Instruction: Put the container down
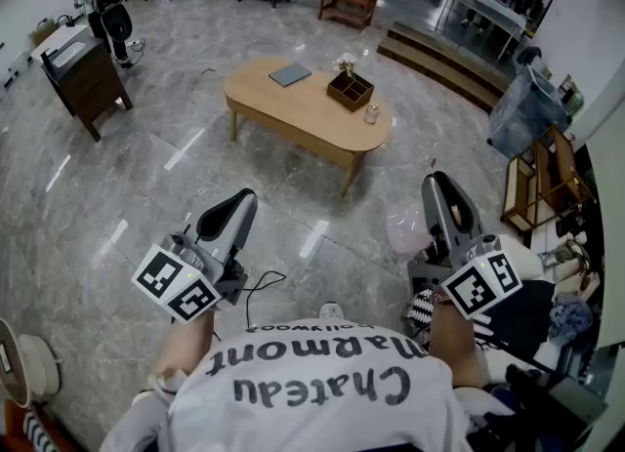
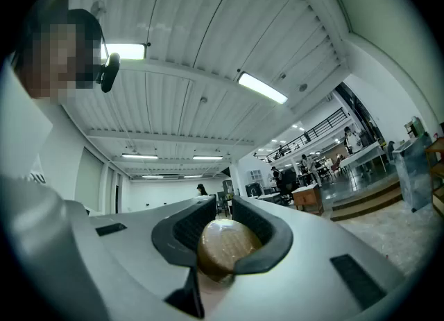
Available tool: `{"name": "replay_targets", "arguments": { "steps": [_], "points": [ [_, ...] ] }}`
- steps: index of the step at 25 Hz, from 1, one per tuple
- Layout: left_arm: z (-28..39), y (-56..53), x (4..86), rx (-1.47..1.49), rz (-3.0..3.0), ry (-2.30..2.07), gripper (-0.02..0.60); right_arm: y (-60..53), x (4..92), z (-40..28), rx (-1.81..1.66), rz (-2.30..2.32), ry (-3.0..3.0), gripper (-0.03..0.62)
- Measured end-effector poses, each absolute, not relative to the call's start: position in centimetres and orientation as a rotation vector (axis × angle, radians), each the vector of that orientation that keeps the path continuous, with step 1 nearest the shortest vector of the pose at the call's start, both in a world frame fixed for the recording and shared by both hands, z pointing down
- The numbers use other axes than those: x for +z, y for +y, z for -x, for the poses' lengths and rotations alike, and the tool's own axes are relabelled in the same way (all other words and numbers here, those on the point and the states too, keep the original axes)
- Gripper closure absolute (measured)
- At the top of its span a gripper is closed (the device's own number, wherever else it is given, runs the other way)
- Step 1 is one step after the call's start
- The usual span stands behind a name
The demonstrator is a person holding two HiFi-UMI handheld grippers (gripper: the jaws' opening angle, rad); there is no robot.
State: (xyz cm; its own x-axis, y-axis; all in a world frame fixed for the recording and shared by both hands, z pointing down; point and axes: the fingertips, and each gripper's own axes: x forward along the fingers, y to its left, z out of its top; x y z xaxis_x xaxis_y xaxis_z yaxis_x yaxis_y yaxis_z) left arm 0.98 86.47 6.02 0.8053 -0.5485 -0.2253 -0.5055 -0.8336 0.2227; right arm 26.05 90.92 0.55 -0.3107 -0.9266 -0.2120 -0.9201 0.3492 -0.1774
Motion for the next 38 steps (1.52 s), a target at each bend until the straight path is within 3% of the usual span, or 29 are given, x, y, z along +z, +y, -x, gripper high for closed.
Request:
{"name": "replay_targets", "arguments": {
  "steps": [16,38],
  "points": [
    [1.0,84.0,9.1,-0.298,-2.720,-0.938,0.566,87.5,2.2,-23.7,-0.107,1.559,2.402,0.520],
    [-1.9,66.2,9.1,-0.280,-2.660,-1.149,0.566,64.2,2.9,-25.9,-0.188,1.330,2.547,0.520]
  ]
}}
